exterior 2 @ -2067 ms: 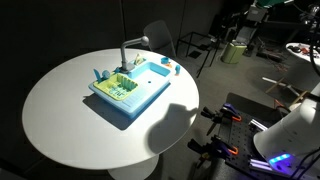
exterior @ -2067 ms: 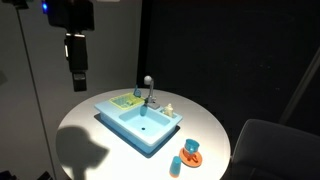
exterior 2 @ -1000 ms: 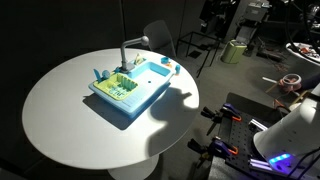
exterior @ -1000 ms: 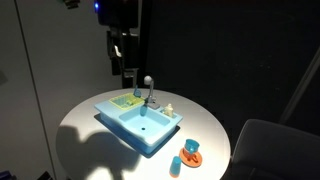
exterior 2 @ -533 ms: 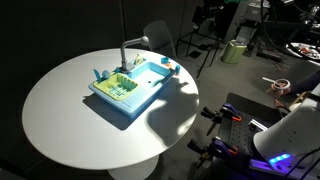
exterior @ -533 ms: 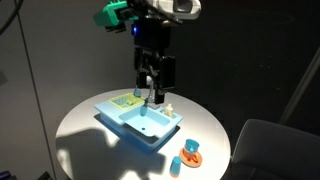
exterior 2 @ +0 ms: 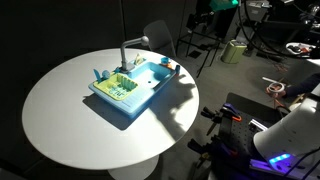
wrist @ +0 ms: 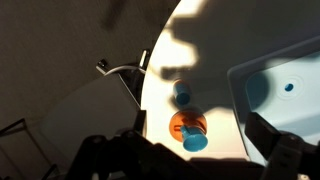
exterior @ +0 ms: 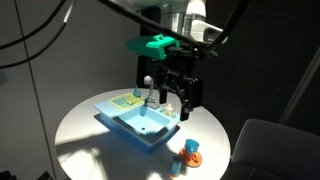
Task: Move the blue and orange cups forward
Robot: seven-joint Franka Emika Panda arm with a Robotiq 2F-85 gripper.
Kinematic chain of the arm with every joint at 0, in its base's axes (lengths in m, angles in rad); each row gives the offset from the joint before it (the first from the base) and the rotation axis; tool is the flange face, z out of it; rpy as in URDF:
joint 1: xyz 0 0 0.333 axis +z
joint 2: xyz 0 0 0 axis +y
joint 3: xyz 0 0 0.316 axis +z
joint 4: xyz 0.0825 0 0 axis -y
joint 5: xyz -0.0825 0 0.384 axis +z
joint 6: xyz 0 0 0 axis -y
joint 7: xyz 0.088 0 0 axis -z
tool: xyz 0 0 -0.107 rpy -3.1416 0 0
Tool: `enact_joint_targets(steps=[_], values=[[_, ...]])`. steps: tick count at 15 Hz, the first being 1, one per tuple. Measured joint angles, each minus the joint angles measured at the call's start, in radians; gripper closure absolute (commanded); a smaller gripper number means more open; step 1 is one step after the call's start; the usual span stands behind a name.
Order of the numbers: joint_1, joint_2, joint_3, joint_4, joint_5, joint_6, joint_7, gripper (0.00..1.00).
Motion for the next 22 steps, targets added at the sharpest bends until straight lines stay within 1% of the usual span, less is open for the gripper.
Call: enact_joint_targets(steps=[5, 13, 17, 22], values=[[-0.004, 0.096, -0.006, 0.055, 0.027, 0.033, -0.048, 0.0], [-0.004, 0.193, -0.004, 0.082, 0.147, 0.124, -0.134, 0.0], [-0.006, 0.234, 0.002, 0.092, 0.199, 0.138, -0.169, 0.0], [-0.008, 0.309, 0.008, 0.128, 0.211, 0.138, -0.171, 0.0]])
